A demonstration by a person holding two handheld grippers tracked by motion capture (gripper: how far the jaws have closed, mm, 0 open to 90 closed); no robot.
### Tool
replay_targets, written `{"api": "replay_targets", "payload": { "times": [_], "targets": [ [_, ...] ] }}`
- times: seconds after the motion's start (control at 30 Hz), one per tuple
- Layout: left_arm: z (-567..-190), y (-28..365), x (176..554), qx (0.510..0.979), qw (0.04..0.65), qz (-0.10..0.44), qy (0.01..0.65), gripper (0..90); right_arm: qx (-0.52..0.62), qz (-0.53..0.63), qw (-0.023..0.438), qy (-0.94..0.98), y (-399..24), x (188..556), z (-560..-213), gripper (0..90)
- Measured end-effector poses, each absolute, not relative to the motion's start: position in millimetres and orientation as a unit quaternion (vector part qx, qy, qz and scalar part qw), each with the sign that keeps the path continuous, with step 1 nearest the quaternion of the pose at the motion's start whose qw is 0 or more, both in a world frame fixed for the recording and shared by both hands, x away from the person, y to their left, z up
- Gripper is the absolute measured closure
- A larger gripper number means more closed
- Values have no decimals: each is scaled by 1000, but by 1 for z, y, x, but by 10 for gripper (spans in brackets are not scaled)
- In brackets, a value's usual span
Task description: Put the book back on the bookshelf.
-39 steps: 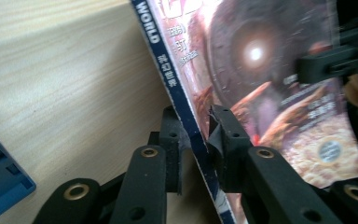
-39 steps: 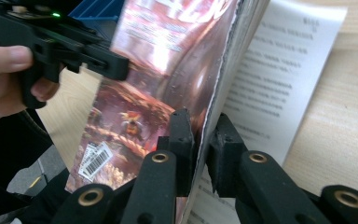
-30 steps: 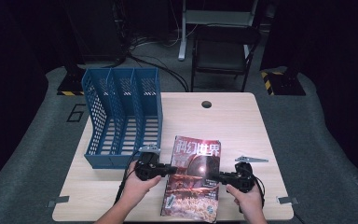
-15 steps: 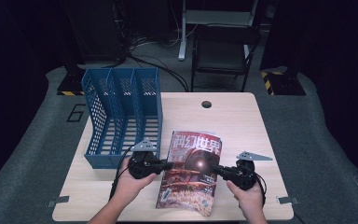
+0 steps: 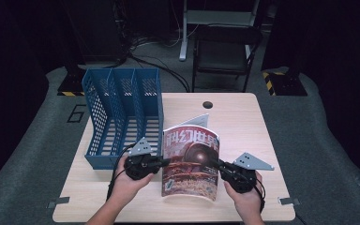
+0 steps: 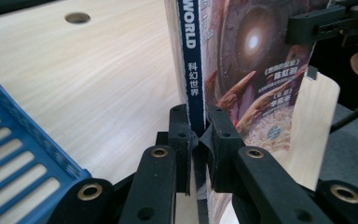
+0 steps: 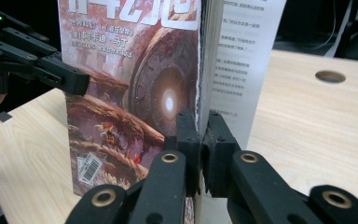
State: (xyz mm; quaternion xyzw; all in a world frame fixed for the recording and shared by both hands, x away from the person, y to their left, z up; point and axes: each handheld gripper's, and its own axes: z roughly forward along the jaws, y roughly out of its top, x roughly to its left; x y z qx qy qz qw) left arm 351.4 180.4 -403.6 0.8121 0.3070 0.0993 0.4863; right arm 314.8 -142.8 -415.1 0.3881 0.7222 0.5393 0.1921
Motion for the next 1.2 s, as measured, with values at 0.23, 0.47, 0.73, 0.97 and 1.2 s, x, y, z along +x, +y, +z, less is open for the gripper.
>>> {"api": "replay_targets", "payload": {
  "times": [0.23,0.47,0.73,0.97,1.2],
  "targets": [
    [-413,178,341,803,499,89,314,836,381,547,175,725,-142,316,-421,864],
    [-414,184,334,803,506,76,305,839,390,555,149,719,-147,311,-425,823],
    [-417,189,326,800,516,75,298,837,387,494,116,770,-147,313,-445,749],
    [-417,190,323,804,516,78,284,837,399,445,64,799,-143,318,-469,746],
    [-415,188,318,812,507,85,277,840,424,415,11,805,-141,321,-484,791]
  ]
}}
